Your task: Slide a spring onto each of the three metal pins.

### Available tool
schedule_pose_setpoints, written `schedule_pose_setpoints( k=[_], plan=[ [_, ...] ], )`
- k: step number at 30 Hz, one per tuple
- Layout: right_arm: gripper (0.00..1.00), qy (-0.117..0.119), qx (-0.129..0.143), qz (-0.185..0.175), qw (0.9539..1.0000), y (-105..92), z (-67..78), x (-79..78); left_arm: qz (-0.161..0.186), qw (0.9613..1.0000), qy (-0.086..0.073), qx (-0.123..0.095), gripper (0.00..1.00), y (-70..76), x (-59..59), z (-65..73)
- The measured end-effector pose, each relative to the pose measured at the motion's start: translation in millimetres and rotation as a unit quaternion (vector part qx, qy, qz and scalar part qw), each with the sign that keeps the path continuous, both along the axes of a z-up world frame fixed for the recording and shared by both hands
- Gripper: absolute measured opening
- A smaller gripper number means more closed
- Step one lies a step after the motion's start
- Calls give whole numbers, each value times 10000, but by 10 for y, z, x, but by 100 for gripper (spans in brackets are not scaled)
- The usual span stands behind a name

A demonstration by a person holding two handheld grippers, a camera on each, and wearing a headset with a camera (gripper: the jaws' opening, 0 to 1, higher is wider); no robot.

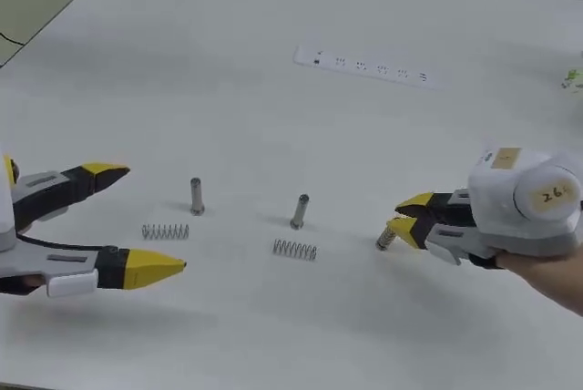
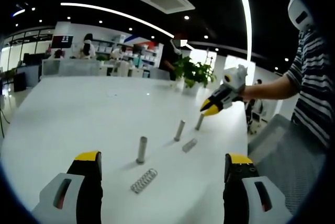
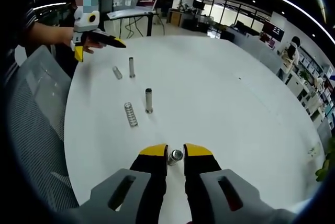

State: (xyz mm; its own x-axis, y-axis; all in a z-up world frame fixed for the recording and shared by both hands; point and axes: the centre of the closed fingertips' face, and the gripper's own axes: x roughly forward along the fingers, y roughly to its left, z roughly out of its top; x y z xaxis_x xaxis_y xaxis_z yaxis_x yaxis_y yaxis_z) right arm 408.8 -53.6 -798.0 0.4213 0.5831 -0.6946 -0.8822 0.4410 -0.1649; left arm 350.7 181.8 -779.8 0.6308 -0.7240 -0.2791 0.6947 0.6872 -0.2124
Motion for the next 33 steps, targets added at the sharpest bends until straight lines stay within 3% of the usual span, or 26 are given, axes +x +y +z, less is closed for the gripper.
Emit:
schedule_pose_setpoints(
  k=[12,20,33],
  plan=[
    [9,-7,285,-1,9996,45,99,-102,10,10000,-6,28,94,4,-1,24],
    [9,-54,334,140,9993,106,149,-195,22,10000,20,34,94,4,-16,12],
    [8,21,-5,640,9979,230,-10,-387,-3,10000,55,60,94,-6,-42,-21]
  ],
)
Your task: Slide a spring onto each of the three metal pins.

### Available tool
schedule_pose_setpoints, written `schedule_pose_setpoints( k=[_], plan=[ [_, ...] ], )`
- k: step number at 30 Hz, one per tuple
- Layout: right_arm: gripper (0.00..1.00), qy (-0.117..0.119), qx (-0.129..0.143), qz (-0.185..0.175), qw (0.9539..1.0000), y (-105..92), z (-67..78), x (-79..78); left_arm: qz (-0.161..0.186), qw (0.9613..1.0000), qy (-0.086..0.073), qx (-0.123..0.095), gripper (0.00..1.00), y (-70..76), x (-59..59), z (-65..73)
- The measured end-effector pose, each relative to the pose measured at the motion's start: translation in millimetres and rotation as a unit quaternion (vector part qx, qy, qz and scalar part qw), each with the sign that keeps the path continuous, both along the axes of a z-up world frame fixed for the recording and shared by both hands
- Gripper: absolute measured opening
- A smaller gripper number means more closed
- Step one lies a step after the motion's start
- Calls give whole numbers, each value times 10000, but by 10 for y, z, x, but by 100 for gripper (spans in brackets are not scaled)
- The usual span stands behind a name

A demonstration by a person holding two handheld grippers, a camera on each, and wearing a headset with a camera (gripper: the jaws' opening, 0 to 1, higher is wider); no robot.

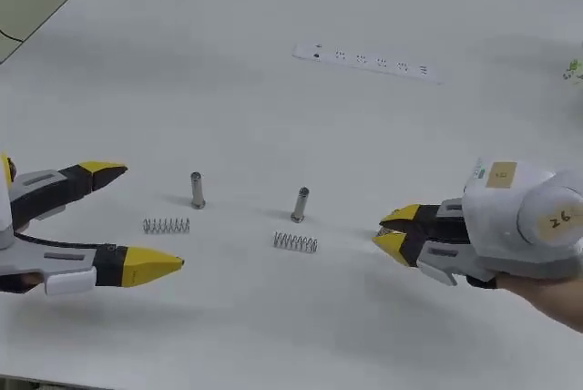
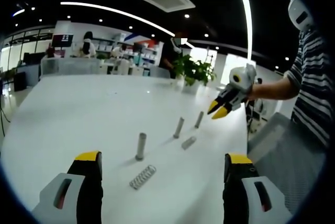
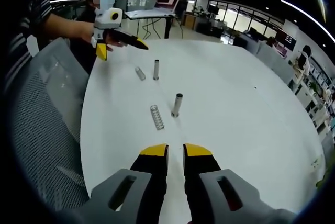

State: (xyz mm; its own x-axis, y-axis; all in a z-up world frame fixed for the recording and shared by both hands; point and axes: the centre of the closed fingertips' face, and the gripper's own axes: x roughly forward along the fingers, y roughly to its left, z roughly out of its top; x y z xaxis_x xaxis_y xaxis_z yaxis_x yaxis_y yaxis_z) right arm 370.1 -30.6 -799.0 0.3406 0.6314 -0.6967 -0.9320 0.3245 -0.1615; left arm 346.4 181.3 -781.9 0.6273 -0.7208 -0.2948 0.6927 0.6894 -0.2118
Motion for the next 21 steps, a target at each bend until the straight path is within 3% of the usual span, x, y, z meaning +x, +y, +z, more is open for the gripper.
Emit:
schedule_pose_setpoints(
  k=[12,21],
  plan=[
    [9,-124,-224,529,9983,276,-10,-58,-50,10000,16,8,94,-18,-12,-23],
    [9,-274,-475,1049,9930,558,-67,-122,-68,10000,29,30,94,-22,-27,-44]
  ],
)
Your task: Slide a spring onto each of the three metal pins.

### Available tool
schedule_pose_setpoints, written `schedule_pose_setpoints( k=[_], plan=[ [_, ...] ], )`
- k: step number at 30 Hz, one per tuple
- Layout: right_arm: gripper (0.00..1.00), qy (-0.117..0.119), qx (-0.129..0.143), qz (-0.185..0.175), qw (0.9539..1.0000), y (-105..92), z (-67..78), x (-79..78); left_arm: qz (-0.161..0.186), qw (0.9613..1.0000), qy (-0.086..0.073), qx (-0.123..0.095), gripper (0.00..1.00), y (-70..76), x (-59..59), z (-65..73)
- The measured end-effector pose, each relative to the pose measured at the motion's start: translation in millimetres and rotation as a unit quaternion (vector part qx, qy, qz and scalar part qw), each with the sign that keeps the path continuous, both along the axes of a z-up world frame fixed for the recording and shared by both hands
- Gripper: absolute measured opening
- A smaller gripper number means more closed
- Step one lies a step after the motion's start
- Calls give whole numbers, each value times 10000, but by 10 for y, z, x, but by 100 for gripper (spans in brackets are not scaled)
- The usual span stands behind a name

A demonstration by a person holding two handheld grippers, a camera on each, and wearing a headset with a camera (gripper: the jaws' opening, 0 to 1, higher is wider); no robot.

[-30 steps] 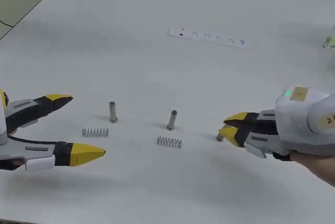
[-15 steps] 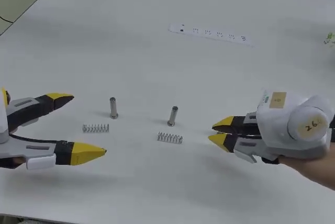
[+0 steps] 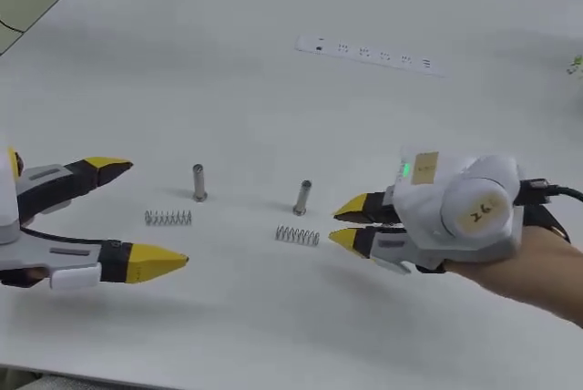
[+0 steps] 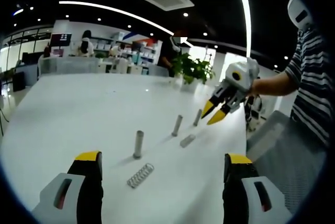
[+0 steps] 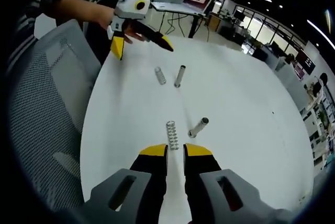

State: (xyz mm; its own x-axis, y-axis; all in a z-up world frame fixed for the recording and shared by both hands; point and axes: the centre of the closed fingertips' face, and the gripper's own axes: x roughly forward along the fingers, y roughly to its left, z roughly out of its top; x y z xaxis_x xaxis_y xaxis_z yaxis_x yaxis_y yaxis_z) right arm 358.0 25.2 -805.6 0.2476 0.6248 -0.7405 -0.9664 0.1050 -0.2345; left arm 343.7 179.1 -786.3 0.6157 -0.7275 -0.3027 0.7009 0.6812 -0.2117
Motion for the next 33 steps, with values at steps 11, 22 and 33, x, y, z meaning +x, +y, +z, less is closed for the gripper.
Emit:
schedule_pose_setpoints(
  k=[11,22,33],
  plan=[
    [8,31,-253,347,9991,188,-133,9,19,10000,12,27,93,16,-28,-16],
    [8,194,-532,413,9975,242,-308,86,-8,10000,26,28,93,7,-37,-25],
    [8,357,-731,407,9959,237,-465,91,33,10000,39,31,92,38,-44,-35]
  ],
)
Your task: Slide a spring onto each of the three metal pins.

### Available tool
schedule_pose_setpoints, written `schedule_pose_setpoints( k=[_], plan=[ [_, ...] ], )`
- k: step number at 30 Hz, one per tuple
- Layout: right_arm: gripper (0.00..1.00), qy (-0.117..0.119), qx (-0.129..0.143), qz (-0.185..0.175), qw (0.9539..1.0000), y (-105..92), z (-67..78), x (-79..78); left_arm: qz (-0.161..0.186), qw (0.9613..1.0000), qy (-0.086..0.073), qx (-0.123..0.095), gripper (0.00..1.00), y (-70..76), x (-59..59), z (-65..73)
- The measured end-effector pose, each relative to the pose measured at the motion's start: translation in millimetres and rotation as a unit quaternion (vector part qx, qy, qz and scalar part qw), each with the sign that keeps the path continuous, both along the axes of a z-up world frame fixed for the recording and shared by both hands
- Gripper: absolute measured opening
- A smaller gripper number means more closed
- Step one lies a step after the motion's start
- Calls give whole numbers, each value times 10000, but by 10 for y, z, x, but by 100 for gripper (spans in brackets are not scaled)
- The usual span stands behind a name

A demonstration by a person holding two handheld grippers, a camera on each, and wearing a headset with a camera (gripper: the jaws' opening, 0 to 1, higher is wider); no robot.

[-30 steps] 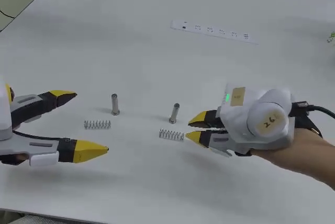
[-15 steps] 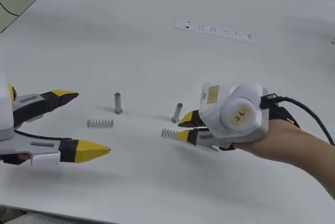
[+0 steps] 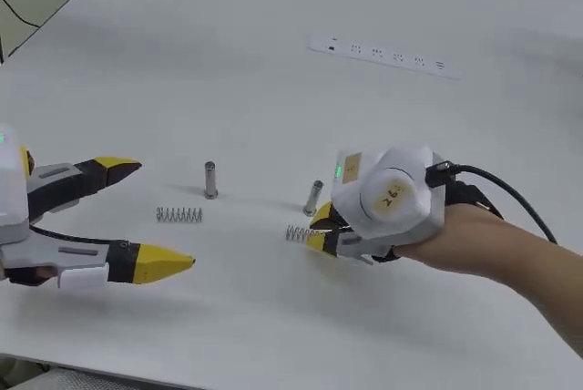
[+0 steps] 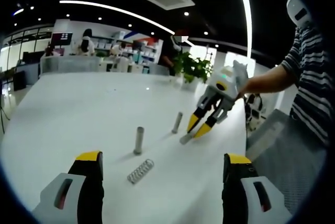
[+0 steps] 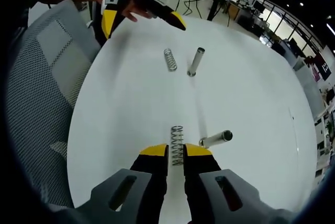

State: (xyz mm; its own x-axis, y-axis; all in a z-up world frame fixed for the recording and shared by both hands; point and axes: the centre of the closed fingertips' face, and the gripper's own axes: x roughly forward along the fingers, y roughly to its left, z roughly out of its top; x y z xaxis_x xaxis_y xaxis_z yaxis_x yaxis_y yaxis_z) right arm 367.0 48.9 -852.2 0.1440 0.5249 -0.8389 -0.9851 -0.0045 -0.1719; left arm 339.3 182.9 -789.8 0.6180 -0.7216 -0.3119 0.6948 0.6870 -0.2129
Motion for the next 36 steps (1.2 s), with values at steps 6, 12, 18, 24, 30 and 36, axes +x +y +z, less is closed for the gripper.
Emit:
schedule_pose_setpoints(
  k=[6,12,18,24,30,36],
  plan=[
    [8,77,-69,-38,9999,-15,-65,15,7,10000,20,-9,92,1,-22,-12],
    [8,76,-144,37,9999,-42,-111,3,22,10000,26,-1,92,11,-22,-9],
    [8,104,-111,-6,9999,-55,-108,-10,-56,10000,18,27,92,-37,-31,12],
    [8,37,-28,13,10000,-101,-7,-57,-140,9999,-8,23,91,-75,-44,37],
    [8,-31,51,-57,10000,-178,117,-67,-245,9997,28,4,86,-120,-90,33],
    [8,-113,163,-81,9998,-212,250,-99,-449,9989,88,-36,80,-208,-139,22]
  ],
)
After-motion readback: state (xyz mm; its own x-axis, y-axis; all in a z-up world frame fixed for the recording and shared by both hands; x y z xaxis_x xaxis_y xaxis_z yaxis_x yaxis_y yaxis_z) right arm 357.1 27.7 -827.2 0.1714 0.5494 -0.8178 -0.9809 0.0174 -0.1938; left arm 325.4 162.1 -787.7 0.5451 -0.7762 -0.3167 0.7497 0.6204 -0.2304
